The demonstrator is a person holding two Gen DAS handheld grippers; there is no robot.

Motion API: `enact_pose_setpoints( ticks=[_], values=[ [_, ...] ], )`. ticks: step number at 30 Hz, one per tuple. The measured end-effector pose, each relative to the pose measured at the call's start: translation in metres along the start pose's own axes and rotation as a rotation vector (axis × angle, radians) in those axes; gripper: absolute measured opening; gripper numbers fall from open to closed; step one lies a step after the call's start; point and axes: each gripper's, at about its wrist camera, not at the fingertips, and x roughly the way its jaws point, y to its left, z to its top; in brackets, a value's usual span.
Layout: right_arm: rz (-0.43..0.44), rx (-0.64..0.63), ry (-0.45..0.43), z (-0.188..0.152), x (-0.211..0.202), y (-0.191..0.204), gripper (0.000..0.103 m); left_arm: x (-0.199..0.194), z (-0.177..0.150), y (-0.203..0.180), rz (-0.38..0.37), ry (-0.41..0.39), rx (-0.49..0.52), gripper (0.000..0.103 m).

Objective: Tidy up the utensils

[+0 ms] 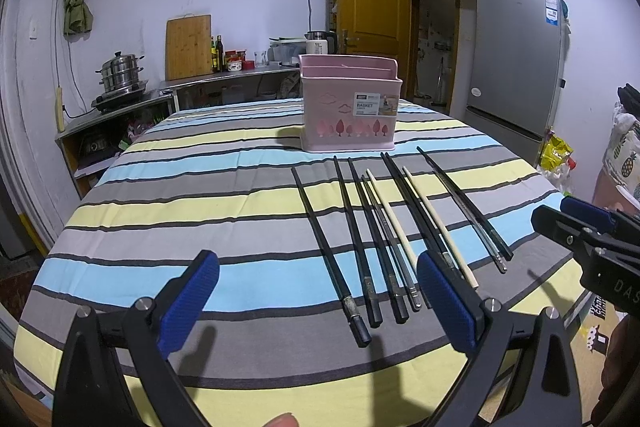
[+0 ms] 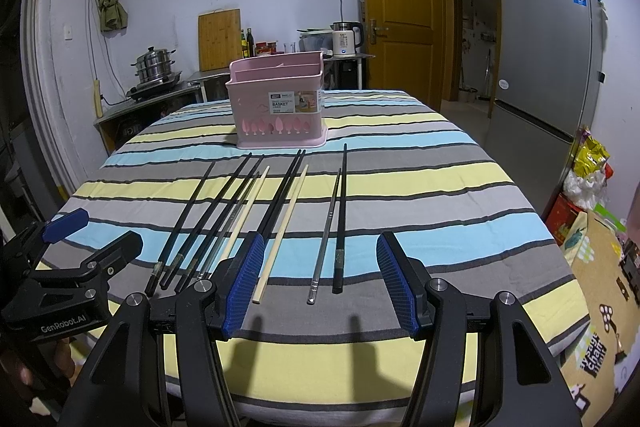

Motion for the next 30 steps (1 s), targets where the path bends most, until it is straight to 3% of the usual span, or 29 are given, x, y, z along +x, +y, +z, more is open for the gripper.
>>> enact_pose_setpoints(
  ticks=[30],
  values=[
    [0.003,0.001,0.008,-0.0013,0.0035,-0.0013,0.059,0.0023,-0.0006,0.0018,-0.005,0.008,-0.001,0.101]
  ],
)
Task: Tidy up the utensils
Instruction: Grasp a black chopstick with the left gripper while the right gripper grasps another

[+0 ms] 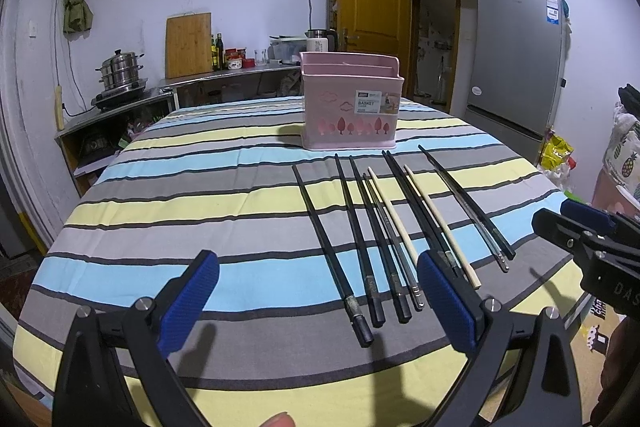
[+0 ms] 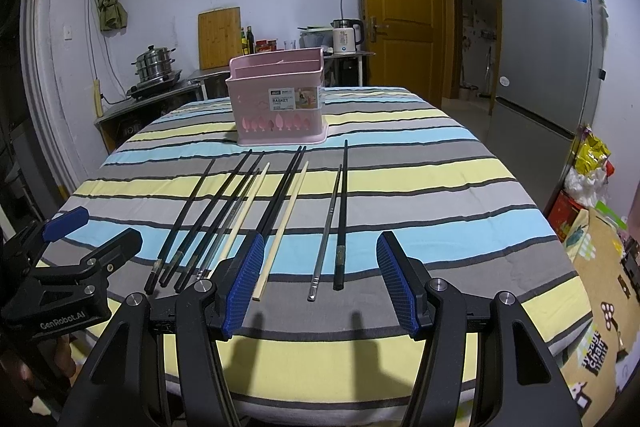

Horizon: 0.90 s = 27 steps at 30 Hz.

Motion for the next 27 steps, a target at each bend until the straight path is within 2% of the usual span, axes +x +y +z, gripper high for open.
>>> enact_pose_setpoints(
  ticks=[5,9,12,16,21,23,27],
  values=[
    [0.004,-0.001,0.014,0.002,0.007,-0.002,0.059,0.010,0.004,0.004,-0.013,0.023,-0.002,0.101],
    [0.011,-0.007,0.030,0.008,0.018,-0.004,0.059,0.027,0.010,0.010,-0.016,0.072,-0.008,0.100],
    [0.012,-0.014,0.046,0.014,0.030,-0.005,0.059,0.043,0.015,0.013,-0.015,0.110,-0.007,0.097],
    [0.012,-0.024,0.073,0.028,0.050,-0.011,0.059,0.063,0.025,0.019,-0.015,0.147,-0.017,0.088],
    [0.025,-0.002,0.125,0.050,0.088,-0.022,0.059,0.098,0.038,0.030,-0.017,0.253,-0.056,0.080],
    [0.032,0.016,0.147,0.058,0.103,-0.028,0.055,0.111,0.043,0.036,-0.030,0.285,-0.078,0.070],
    [0.048,0.044,0.202,0.072,0.137,-0.038,0.043,0.131,0.053,0.044,-0.046,0.325,-0.100,0.061]
  ],
)
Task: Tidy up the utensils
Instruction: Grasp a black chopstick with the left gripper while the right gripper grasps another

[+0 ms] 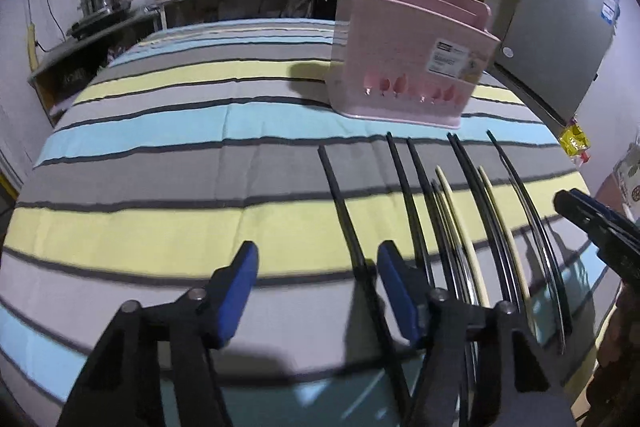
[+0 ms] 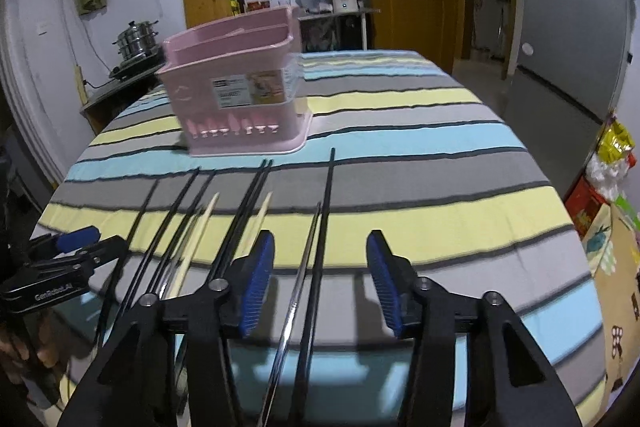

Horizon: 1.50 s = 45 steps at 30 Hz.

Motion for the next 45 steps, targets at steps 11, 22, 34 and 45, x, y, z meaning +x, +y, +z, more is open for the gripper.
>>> enact_pose_setpoints(
  ticks=[11,22,34,45],
  values=[
    [0.029,0.043,0.101,0.025,0.051,-0.016,0.031,0.021,0.026,0.004,-0.019,0.046,-0.013,0.037],
    [-0.017,0.001,0.169,0.039,0.069,-0.011,0.022,0.030,0.036,-0.011,0.045,0.085,0.054,0.028],
    [0.020,0.037,0.171,0.052,0.065,-0.019,0.006,0.031,0.049,-0.013,-0.011,0.103,0.033,0.005],
    [0.065,0.041,0.043,0.084,0.007,-0.019,0.005,-0.029,0.079,-0.021,-0.089,-0.009,0.056,0.005]
  ],
)
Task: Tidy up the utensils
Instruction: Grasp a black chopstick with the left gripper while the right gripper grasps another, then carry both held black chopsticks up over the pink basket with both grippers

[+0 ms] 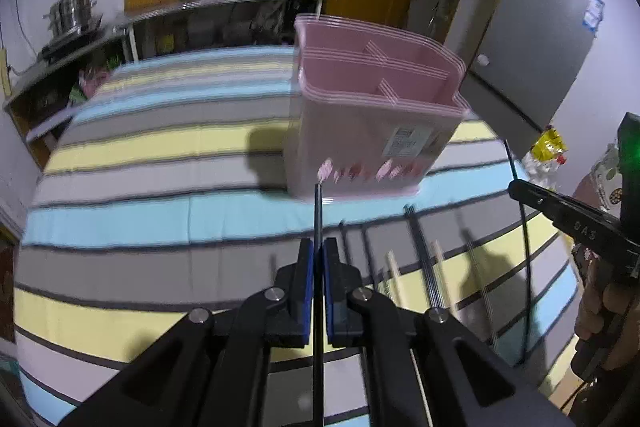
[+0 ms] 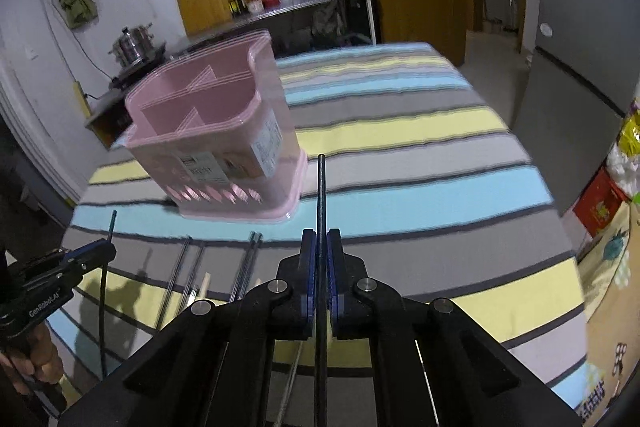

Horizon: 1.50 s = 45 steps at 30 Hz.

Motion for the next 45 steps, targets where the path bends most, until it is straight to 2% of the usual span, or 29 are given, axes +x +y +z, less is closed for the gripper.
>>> enact_pose_setpoints(
  ticks=[8,19,32,38,45],
  values=[
    [0.012,-0.011,-0.092,0.018,-0.046,0.009,0.005,-0.047,0.027,-0.008,-0.032,-0.091,0.036,0.005],
    [0.033,-0.029,-0.158,0.029,-0.086,0.021,0.005,-0.080,0.039,-0.015,-0.048,-0.129,0.053,0.005],
    [0.082,-0.014,-0.210,0.040,-0.103,0.032,0.005,-0.096,0.065,-0.015,-0.086,-0.144,0.023,0.005],
    [0.107,-0.007,-0.244,0.059,-0.104,0.045,0.005,-0.103,0.090,-0.015,-0.104,-0.166,0.005,0.005],
    [0.147,0.022,-0.328,0.095,-0.110,0.060,0.005,-0.115,0.128,-0.012,-0.113,-0.227,-0.022,0.005]
  ],
)
